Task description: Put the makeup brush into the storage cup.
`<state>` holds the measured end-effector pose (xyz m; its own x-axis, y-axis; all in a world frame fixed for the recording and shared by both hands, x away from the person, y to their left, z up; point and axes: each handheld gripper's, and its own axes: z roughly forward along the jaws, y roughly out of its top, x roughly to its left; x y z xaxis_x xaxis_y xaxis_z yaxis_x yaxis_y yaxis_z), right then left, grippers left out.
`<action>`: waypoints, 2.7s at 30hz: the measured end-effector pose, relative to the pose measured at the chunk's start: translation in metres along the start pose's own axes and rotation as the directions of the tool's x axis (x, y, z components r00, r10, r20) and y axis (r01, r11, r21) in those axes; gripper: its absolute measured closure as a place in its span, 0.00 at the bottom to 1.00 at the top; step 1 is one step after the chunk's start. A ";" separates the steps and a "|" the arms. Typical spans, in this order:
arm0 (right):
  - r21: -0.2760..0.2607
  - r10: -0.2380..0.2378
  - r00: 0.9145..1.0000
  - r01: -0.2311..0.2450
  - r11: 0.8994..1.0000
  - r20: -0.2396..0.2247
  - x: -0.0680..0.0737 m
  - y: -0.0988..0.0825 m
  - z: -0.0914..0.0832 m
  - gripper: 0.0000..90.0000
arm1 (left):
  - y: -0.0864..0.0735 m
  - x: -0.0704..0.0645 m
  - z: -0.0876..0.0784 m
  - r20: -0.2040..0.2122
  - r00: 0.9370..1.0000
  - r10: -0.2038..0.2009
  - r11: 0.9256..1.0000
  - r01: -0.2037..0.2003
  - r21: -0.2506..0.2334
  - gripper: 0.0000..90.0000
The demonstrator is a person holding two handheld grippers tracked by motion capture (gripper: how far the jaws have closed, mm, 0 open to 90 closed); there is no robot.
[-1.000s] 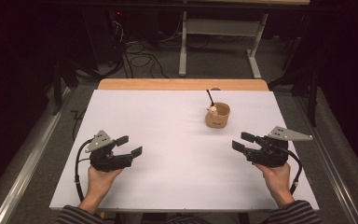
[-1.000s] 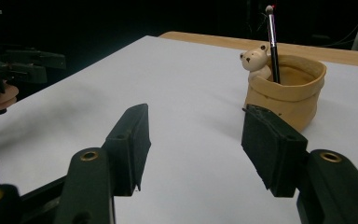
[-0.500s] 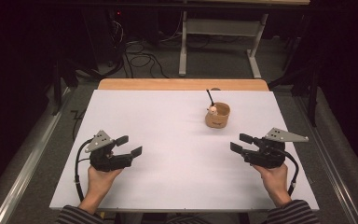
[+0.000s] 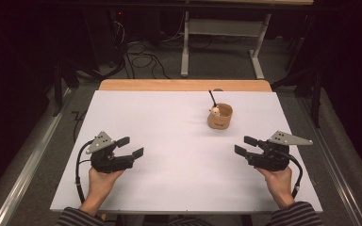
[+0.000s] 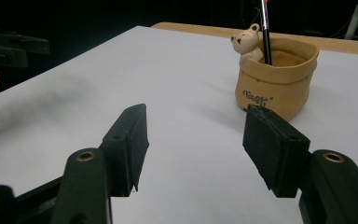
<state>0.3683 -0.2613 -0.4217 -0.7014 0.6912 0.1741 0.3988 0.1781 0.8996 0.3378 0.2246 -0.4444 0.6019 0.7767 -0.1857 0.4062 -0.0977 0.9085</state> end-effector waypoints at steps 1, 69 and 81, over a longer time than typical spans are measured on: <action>0.001 0.001 1.000 -0.001 1.000 0.001 0.000 -0.001 0.000 0.46 | 0.000 0.000 0.000 0.000 1.000 0.000 1.000 0.000 0.000 0.30; -0.030 -0.014 0.996 0.017 0.999 0.092 -0.008 -0.023 0.004 0.45 | 0.000 0.000 -0.002 0.000 1.000 -0.002 1.000 0.002 -0.010 0.30; -0.027 -0.019 0.996 0.022 0.999 0.092 -0.007 -0.024 0.005 0.42 | 0.000 0.000 -0.001 0.000 1.000 -0.001 1.000 0.001 -0.008 0.30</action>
<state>0.3662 -0.2668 -0.4465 -0.6516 0.7492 0.1191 0.3675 0.1743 0.9136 0.3371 0.2254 -0.4436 0.6019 0.7765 -0.1866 0.4015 -0.0922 0.9112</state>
